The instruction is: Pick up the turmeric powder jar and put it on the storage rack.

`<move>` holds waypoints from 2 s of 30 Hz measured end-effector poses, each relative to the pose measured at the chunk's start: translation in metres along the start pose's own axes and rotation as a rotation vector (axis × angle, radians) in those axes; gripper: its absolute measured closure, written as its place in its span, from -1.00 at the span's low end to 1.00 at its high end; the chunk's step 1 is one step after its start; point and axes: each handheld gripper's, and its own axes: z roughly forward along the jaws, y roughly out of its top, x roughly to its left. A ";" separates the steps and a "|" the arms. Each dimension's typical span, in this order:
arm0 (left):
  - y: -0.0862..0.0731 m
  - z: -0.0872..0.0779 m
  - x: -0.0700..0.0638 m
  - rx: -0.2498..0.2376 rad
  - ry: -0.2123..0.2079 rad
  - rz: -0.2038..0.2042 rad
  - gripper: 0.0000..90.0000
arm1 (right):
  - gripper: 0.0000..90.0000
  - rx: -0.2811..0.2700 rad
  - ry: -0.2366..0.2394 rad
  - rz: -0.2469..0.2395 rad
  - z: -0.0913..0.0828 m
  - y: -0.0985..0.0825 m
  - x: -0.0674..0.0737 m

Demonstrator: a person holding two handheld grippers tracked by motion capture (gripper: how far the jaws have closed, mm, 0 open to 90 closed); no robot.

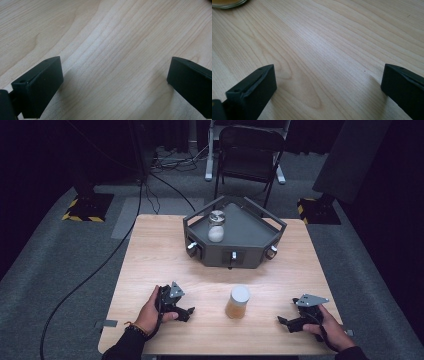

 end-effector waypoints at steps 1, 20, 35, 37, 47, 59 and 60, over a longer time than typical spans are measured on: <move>0.000 0.000 0.000 0.000 0.000 0.000 -1.00 | -1.00 0.000 0.000 0.000 0.000 0.000 0.000; 0.000 0.000 0.001 0.000 -0.002 0.002 -1.00 | -0.96 -0.042 -0.024 -0.016 -0.010 -0.002 0.008; 0.000 0.001 0.001 0.000 -0.003 0.002 -1.00 | -0.95 -0.173 -0.051 0.024 -0.017 -0.003 0.026; 0.000 0.000 0.001 0.000 -0.002 0.003 -1.00 | -0.95 -0.186 -0.055 0.023 -0.017 -0.002 0.030; 0.000 0.000 0.001 0.000 -0.002 0.003 -1.00 | -0.95 -0.210 -0.046 0.002 -0.015 0.003 0.040; 0.000 0.000 0.000 0.000 -0.001 0.002 -1.00 | -0.95 -0.198 -0.046 -0.039 -0.006 0.012 0.058; 0.000 0.000 0.000 0.000 -0.001 0.002 -1.00 | -0.95 -0.199 -0.044 -0.041 -0.005 0.012 0.059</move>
